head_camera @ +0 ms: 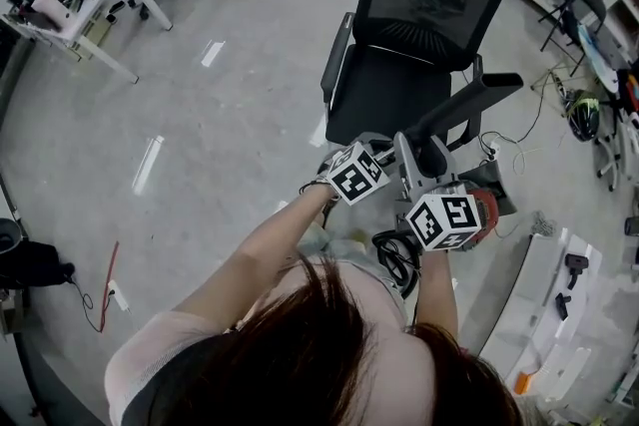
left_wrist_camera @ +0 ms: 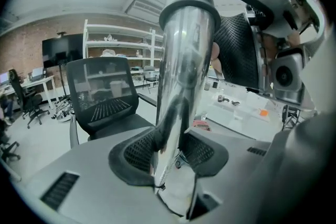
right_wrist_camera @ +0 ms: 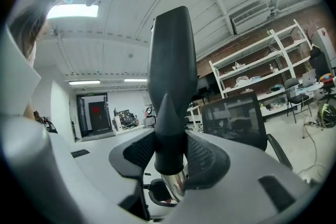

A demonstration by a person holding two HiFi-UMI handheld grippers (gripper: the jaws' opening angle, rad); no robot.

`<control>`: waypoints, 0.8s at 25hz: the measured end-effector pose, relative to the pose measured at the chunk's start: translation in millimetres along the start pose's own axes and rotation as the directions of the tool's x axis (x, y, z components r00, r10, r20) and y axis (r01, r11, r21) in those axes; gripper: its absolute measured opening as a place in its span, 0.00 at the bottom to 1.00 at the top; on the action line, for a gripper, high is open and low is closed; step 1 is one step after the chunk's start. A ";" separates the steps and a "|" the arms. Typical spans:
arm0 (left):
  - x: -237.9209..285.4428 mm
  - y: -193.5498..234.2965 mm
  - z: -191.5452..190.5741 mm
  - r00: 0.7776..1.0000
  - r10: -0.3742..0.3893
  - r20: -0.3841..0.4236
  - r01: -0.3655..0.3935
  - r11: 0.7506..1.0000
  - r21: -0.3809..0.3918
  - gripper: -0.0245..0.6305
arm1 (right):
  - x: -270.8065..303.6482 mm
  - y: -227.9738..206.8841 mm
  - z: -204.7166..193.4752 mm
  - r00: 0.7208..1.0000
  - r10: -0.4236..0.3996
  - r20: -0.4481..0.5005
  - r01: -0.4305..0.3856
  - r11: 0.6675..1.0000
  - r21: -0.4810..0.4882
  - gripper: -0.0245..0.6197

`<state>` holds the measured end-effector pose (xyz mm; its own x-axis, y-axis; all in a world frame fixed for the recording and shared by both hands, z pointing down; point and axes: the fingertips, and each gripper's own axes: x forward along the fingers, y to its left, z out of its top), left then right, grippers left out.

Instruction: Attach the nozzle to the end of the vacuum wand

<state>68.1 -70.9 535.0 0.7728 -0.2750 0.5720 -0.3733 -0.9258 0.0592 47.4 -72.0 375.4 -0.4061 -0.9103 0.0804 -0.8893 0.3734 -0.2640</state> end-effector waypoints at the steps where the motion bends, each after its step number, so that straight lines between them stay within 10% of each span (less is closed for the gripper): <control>1: -0.8 -1.2 0.2 1.000 -0.020 -0.002 0.020 1.000 0.015 0.28 | -0.7 1.2 0.3 1.000 0.004 0.003 -0.004 1.000 -0.006 0.32; 13: -2.9 5.6 1.8 0.997 0.058 0.052 -0.059 0.998 0.006 0.28 | 4.5 -0.6 -6.5 0.980 -0.194 -0.044 0.191 0.979 -0.064 0.31; 20: -7.0 5.0 -0.1 0.998 0.028 0.057 -0.030 0.999 0.018 0.28 | 5.0 6.4 -9.9 0.988 -0.111 -0.106 0.105 0.992 -0.063 0.31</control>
<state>60.8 -73.6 531.4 0.7899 -0.3157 0.5257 -0.3869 -0.9217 0.0279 37.6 -72.3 383.6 -0.3245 -0.9222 0.2103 -0.9386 0.2863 -0.1927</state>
